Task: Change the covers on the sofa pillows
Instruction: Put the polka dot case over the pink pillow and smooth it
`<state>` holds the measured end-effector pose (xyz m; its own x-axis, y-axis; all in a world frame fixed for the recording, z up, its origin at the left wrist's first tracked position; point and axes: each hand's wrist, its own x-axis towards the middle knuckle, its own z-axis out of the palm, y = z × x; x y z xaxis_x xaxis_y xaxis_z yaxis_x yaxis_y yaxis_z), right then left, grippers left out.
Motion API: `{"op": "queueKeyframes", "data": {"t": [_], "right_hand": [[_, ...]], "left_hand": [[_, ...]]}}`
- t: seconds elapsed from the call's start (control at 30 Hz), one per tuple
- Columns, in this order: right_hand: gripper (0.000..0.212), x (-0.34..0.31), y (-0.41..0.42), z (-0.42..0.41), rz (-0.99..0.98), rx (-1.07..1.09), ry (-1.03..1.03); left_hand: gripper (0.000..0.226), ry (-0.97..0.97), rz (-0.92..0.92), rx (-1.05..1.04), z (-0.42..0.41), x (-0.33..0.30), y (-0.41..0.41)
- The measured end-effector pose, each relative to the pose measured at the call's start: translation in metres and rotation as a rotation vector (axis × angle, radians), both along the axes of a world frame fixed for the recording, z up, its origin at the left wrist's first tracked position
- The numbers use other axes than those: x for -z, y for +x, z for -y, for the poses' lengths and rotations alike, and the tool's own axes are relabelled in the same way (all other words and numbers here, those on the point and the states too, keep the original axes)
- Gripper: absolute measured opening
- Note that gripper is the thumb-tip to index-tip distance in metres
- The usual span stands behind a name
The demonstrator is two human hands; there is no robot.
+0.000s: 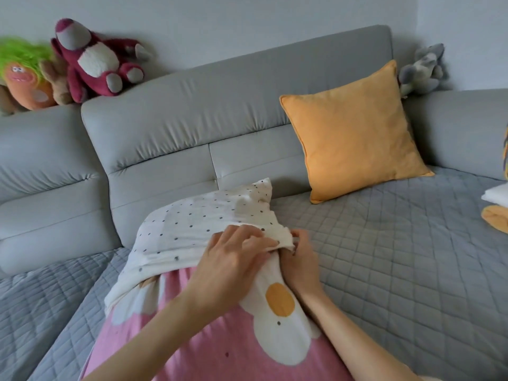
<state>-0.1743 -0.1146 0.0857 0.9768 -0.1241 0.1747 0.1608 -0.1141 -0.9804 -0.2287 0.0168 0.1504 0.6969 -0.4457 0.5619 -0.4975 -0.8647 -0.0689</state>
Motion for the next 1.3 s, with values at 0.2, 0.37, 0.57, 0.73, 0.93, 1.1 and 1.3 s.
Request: {"op": "queueKeyframes", "data": {"t": [0.2,0.37,0.57,0.73,0.93,1.1,1.3], "right_hand": [[0.021,0.015,0.023,0.009,-0.156,-0.129,-0.049],[0.017,0.025,0.023,0.019,-0.182,-0.084,-0.067],[0.025,0.003,0.009,0.028,0.033,-0.146,-0.084],[0.029,-0.033,-0.036,0.042,0.254,-0.499,-0.045],[0.038,-0.027,-0.045,0.052,0.18,-0.518,-0.577],[0.024,-0.009,-0.05,0.062,0.1,-0.406,-0.671],[0.024,-0.022,-0.054,0.026,0.539,-0.198,-0.621]], "left_hand": [[0.062,0.314,-0.236,0.007,-0.001,0.035,-0.053],[0.018,0.273,-0.082,0.056,-0.005,0.033,-0.046],[0.034,0.108,-0.036,-0.055,-0.034,0.018,-0.043],[0.036,0.107,0.023,-0.205,-0.056,0.002,-0.041],[0.031,0.096,-0.123,-0.29,-0.024,0.031,-0.023],[0.036,-0.279,-0.192,-0.049,-0.013,0.022,-0.036],[0.045,-0.072,-0.07,-0.312,-0.049,0.011,-0.018]]}}
